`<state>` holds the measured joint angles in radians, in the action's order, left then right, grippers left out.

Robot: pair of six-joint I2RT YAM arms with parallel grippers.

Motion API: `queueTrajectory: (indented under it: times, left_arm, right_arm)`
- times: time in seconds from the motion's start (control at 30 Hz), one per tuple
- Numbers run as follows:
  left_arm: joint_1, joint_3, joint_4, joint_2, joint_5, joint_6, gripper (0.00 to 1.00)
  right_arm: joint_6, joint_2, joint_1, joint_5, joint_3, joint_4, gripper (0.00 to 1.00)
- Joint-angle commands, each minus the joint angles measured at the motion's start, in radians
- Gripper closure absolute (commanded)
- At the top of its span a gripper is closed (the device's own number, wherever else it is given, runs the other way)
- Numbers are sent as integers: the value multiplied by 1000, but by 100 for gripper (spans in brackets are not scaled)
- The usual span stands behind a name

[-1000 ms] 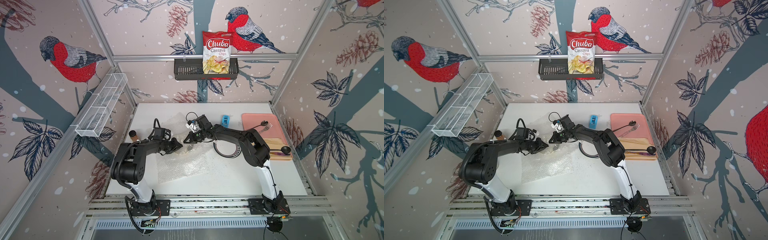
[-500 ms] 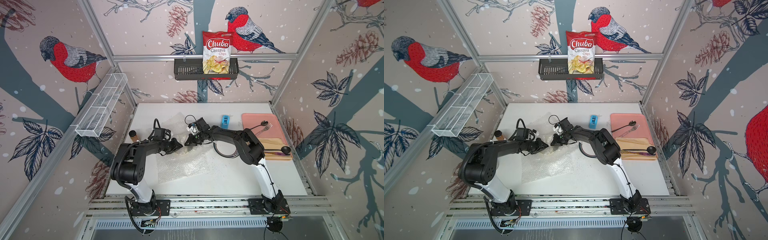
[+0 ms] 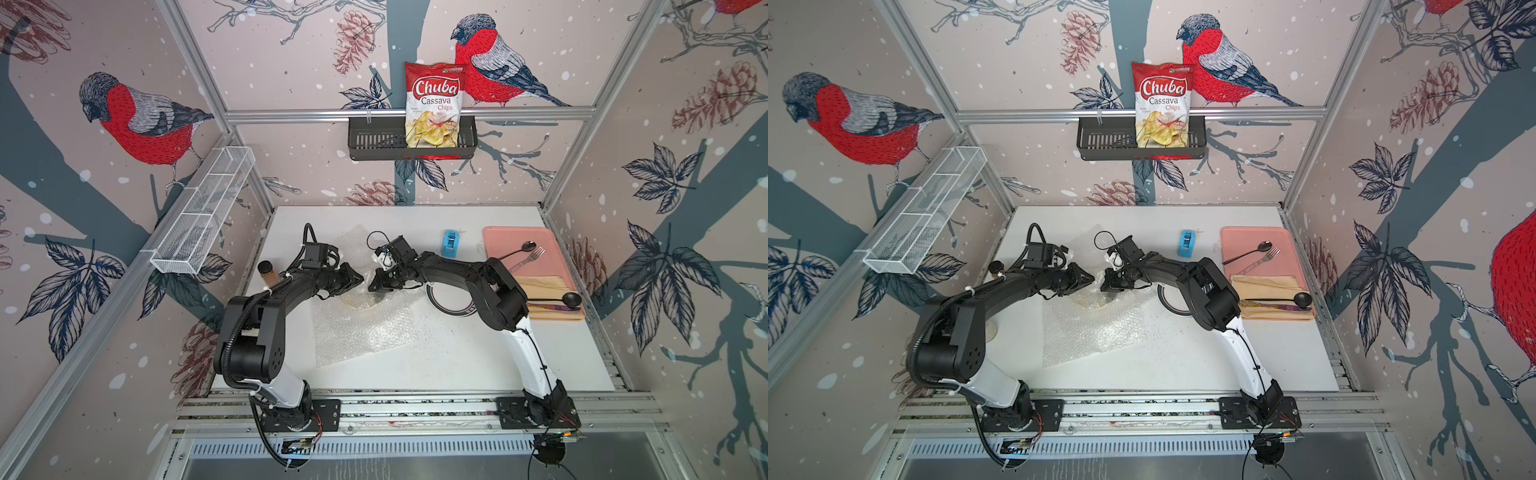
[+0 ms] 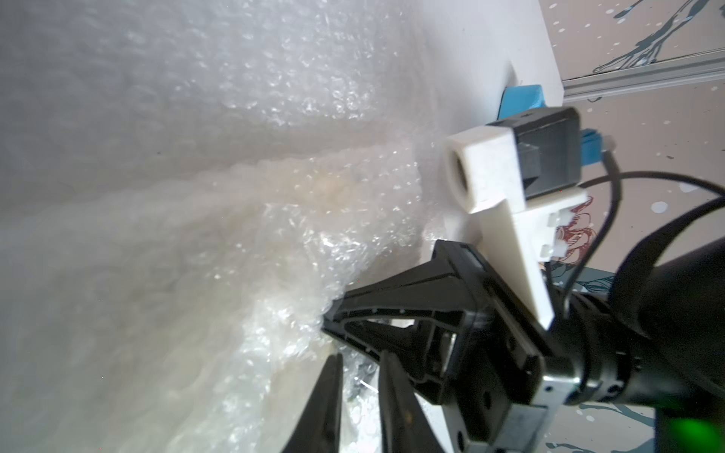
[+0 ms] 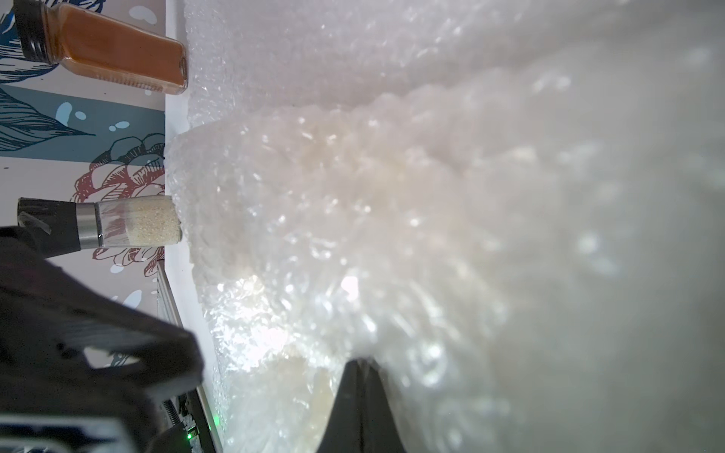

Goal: Wrap dinner plates in bubble wrap
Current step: Stick the tape on the bubble wrap.

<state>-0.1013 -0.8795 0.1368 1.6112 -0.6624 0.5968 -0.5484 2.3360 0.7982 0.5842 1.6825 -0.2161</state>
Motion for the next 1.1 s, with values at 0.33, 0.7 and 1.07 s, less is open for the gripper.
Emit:
queueTrajectory:
  times: [0.33, 0.7, 1.07]
  left_arm:
    - [-44, -4, -153, 168, -25, 111, 98]
    - [-50, 53, -154, 246, 124, 99, 100]
    - [-53, 98, -146, 234, 154, 91, 100]
  right_arm:
    - [2, 11, 5, -102, -16, -91, 99]
    - [-3, -20, 19, -111, -27, -91, 86]
    - [2, -130, 22, -196, -48, -134, 61]
